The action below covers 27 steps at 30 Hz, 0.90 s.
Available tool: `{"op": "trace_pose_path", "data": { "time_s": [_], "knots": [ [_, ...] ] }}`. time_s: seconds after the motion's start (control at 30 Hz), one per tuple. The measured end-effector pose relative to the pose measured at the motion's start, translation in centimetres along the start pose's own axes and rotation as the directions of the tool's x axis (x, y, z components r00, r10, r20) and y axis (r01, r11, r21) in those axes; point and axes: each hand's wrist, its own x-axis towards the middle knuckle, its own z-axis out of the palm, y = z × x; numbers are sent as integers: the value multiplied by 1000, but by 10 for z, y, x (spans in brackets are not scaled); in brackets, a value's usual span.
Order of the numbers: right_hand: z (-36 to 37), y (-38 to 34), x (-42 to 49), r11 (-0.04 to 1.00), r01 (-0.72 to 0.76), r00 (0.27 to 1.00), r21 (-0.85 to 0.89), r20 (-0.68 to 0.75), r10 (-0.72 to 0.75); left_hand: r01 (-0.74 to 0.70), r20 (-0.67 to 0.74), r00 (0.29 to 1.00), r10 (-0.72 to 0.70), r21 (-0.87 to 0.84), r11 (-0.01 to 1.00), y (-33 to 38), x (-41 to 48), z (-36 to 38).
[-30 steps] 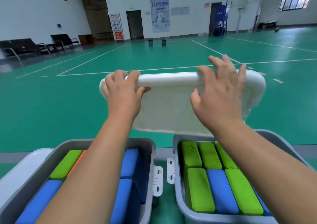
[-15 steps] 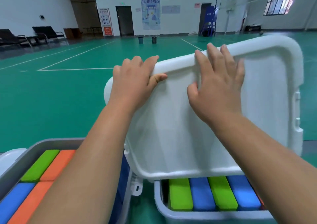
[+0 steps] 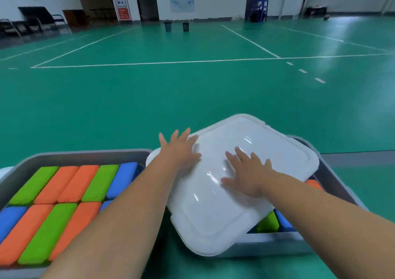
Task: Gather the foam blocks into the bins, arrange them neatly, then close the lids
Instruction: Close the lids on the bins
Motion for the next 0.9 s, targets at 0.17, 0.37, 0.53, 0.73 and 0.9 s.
{"op": "trace_pose_path", "data": {
  "time_s": [0.17,0.37,0.53,0.73,0.9],
  "knots": [
    [15,8,7,998,13,995,-64,96,-7,253,137,959,-246,-30,967,-16,-6,1],
    [23,-1,26,991,71,996,-116,-52,-77,347,459,785,-415,229,910,-18,-36,-32],
    [28,-1,42,989,143,983,-47,-107,-147,317,476,800,-366,183,930,-6,-66,-53],
    [20,14,44,997,49,998,-52,-34,-51,229,419,888,-190,-45,972,-1,-53,-32],
    [10,30,29,992,-64,998,-105,-11,64,174,286,953,-105,-230,958,14,-34,-15]
  ]
}}
